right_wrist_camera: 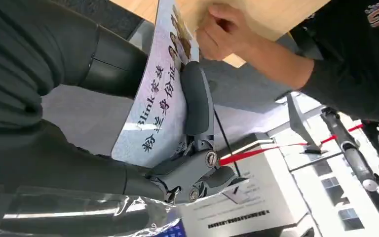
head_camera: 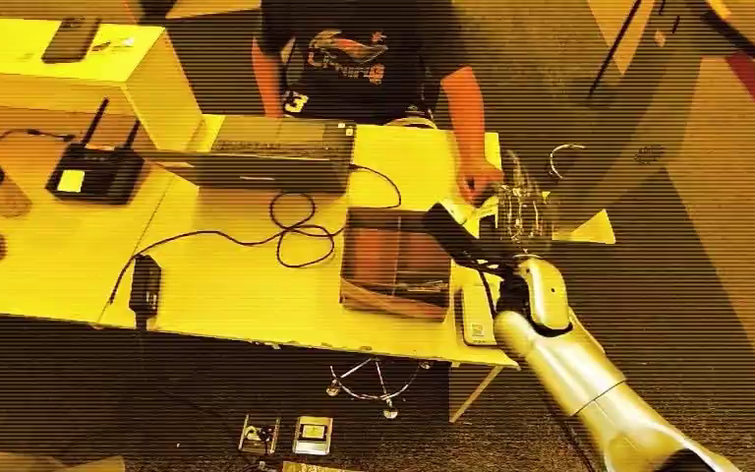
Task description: Pass the card to the sensor for recognition and then transmit it.
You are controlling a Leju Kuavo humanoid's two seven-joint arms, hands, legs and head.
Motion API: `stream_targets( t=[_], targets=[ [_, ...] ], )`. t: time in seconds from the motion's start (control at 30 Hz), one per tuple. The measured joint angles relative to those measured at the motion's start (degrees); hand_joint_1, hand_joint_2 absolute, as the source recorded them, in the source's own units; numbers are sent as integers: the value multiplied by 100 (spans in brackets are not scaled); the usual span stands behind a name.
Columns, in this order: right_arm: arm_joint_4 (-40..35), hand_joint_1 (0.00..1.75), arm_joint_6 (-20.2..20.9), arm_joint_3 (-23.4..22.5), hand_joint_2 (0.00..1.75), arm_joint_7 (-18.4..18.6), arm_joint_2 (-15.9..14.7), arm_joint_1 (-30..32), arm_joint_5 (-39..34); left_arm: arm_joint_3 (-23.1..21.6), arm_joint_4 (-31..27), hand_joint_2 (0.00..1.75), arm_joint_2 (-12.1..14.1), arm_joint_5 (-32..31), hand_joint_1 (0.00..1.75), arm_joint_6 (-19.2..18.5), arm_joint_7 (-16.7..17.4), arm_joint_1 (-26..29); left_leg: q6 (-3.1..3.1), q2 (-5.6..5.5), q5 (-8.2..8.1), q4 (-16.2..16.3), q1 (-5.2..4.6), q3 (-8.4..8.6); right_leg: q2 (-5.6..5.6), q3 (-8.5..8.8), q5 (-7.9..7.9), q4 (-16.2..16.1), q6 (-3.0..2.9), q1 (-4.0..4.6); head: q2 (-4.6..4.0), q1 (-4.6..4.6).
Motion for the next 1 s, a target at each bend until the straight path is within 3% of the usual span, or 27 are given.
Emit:
stream_targets(
  t=[0.5, 1.0],
  targets=[
    [13, 175, 57, -214, 175, 356, -557, 532, 59, 4, 0, 175, 4, 120, 0, 101, -160, 71, 0, 0, -1, 1, 0, 0, 0, 0, 0, 0, 0, 0, 0, 0],
    [109, 175, 230, -227, 175, 205, -636, 986, -136, 7, 0, 175, 9, 195, 0, 144, -289, 117, 0, 0, -1, 1, 0, -4, -1, 1, 0, 0, 0, 0, 0, -2]
  ],
)
